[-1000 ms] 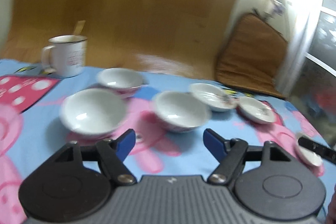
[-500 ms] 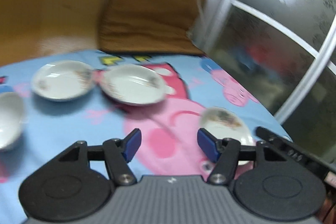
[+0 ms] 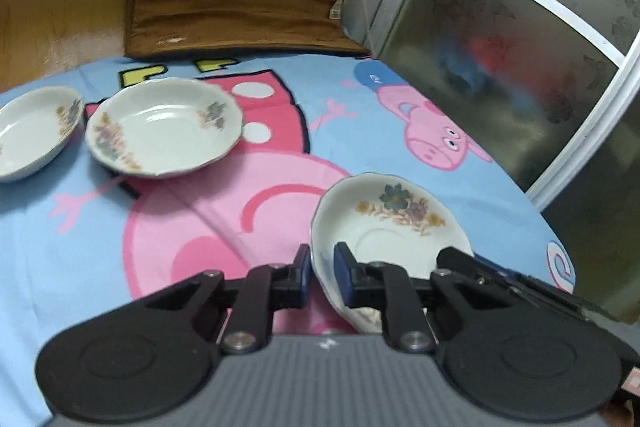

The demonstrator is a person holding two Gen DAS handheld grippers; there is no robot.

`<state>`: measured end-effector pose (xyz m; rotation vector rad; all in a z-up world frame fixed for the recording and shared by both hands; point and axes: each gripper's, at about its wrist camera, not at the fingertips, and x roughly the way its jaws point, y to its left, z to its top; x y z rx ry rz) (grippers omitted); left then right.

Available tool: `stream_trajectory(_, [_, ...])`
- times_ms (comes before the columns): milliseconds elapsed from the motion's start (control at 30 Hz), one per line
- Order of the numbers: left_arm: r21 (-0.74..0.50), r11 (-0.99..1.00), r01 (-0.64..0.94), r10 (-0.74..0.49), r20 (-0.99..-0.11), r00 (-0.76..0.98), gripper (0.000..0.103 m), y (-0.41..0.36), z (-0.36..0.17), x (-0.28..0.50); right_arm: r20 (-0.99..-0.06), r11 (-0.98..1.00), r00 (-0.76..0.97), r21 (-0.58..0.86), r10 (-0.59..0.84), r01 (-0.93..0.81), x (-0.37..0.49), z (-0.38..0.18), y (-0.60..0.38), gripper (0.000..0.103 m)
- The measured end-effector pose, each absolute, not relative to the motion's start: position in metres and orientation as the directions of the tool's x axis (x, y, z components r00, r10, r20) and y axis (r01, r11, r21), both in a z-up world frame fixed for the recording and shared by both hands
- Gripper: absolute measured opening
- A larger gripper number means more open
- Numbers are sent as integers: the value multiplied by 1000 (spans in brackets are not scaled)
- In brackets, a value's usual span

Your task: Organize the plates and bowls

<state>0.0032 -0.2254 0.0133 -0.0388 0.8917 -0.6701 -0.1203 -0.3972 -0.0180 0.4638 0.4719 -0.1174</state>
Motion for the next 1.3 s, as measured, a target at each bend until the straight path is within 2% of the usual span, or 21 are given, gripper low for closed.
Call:
stream_trajectory(200, [-329,830,451,-536,-695,480,14,-175,22,-8,-453,916,888,384,79,115,-116,-5,-366,13])
stream_trajectory(467, [-334,893,302,-450,-690,567,14,-85,25,-31,-458,934,854,348,245,-82,-104,3,-298,13])
stream_trajectory(667, [-300,913,277,-408,-689,599,15,-62,22,-50,-477,938,831,315,285,-141,-103,-2,-270,13])
stream_trajectory(833, [-291,900,326,-434,-672,599,15,-78,29,-51,-437,955,870,276,228,-111,-111,6,-277,13])
stream_trajectory(1033, [-265,859,438,-492,-663,564,16,-141,39,-32,-387,966,915,258,111,-9,-127,11,-325,13])
stream_trajectory(1300, [-245,807,538,-537,-682,496,17,-244,28,-6,-394,959,917,237,-54,158,-119,4,-398,13])
